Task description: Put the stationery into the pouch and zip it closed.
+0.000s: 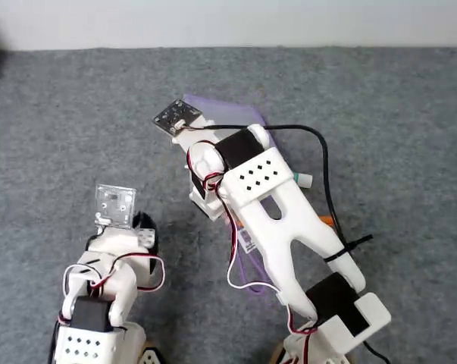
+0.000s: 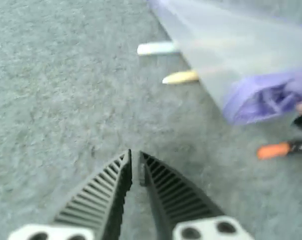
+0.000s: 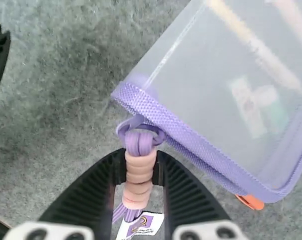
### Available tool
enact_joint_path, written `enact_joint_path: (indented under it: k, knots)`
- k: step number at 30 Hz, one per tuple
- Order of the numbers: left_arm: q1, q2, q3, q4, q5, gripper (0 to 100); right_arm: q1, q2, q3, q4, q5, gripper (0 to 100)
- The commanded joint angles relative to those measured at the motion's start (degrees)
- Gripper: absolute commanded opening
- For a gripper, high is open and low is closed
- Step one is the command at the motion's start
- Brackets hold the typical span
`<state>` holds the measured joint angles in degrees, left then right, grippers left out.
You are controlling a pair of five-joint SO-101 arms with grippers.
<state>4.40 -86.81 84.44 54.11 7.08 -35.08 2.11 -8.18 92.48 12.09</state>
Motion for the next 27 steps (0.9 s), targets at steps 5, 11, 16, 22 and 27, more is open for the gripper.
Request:
enact_joint_path:
  k: [5,11,16,22,27]
  knots:
    - [4.75,0.00,-3.65,-2.02,7.47,24,-0.75,-3.21,-3.96,3.65,0.18,0.8]
    - [6.42,0.09,-3.65,-7.91,7.82,20,-0.84,-3.21,-6.86,5.14,0.44,0.8]
    - [6.51,0.09,-3.47,-9.14,7.82,17,-0.92,-3.21,-7.21,4.88,0.44,0.8]
    - [11.25,0.09,-3.47,-9.23,7.91,16,-2.77,-3.21,-7.21,5.14,0.53,0.8]
    - [11.87,0.09,-2.68,-9.32,9.32,16,-4.79,-3.21,-7.21,5.23,0.53,0.8]
